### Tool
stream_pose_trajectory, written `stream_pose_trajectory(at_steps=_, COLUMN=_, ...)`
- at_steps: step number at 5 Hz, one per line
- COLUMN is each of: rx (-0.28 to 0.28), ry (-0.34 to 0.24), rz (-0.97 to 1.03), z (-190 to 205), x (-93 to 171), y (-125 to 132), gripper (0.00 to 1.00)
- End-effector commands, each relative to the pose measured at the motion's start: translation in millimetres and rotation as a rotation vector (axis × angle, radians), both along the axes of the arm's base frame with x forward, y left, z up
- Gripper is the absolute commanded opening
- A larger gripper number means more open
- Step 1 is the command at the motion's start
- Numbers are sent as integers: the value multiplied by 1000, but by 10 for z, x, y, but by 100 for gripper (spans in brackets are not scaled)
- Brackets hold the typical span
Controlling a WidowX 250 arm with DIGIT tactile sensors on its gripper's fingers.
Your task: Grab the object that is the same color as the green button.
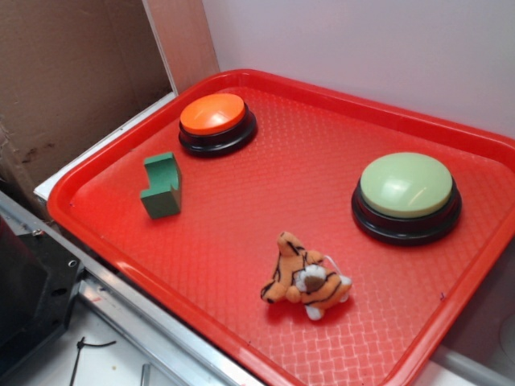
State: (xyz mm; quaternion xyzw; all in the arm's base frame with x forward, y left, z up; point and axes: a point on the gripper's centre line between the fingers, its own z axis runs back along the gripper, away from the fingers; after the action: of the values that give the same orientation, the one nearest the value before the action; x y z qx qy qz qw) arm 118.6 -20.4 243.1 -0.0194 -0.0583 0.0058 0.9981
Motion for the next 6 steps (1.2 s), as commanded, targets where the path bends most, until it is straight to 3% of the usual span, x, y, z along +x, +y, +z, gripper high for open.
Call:
stream_pose_trajectory(at_steps=1, rx=0, ry=0, rz=0, z=0, x=0, y=0, gripper=100)
stream_pose_trajectory(at_steps=2, rx=-73, ry=-45, rz=194, z=-109, x=105, y=103, gripper=100)
stream_pose_trajectory(at_steps=4, rx=-118, ry=-77, rz=515, z=-569, x=392, y=238, gripper=100)
stream_pose_trajectory(at_steps=5, rx=-158, ry=-127, rz=726, z=-959, x=530, y=219, gripper=100)
stream_pose_trajectory(at_steps=6, rx=-194, ry=-138, rz=900, z=-1266, x=592, y=173, gripper=100)
